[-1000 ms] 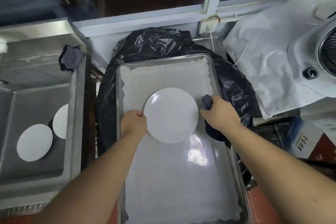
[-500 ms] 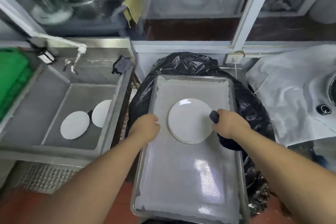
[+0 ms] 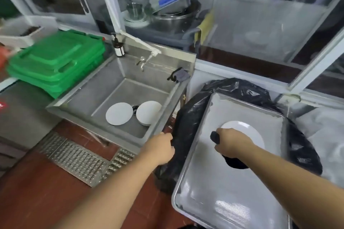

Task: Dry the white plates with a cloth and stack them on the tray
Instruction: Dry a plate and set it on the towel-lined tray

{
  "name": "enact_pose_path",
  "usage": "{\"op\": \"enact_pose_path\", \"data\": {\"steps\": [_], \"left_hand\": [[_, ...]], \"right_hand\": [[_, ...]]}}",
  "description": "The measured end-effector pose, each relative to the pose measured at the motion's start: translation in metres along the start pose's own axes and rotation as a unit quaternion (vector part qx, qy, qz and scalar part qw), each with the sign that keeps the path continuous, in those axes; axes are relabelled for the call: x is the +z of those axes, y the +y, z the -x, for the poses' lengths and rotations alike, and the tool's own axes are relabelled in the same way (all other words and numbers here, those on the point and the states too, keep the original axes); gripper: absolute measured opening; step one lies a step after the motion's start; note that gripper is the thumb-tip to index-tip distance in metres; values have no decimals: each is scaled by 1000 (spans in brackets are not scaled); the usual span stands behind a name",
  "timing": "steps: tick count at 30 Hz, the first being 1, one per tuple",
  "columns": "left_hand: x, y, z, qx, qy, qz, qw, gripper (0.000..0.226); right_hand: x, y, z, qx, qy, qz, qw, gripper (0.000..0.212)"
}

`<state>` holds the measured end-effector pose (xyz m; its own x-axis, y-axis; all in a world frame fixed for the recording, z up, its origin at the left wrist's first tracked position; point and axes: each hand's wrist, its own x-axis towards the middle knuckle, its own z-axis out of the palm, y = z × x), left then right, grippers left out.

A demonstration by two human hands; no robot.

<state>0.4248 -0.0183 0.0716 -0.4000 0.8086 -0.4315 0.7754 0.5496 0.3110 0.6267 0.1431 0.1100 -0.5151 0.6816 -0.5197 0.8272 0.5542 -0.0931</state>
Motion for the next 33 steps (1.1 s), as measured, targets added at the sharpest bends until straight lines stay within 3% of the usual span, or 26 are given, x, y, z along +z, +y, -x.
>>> {"op": "enact_pose_path", "data": {"steps": [7,16,24,33], "left_hand": [[-26,-147,84,-36,49,-28,998,34],[-57,-305,178,-110,116,-19,987,37],[-81,-389,191,-179,115,18,977,41],[-142,-437,121,-219,88,25,971,37]], "right_hand": [[19,-178,18,-76,-5,39,996,43],[42,-384,39,-184,-13,124,975,30],[44,-498,8,-246,-14,177,953,33],[18,-582,-85,-289,-40,170,941,29]]}}
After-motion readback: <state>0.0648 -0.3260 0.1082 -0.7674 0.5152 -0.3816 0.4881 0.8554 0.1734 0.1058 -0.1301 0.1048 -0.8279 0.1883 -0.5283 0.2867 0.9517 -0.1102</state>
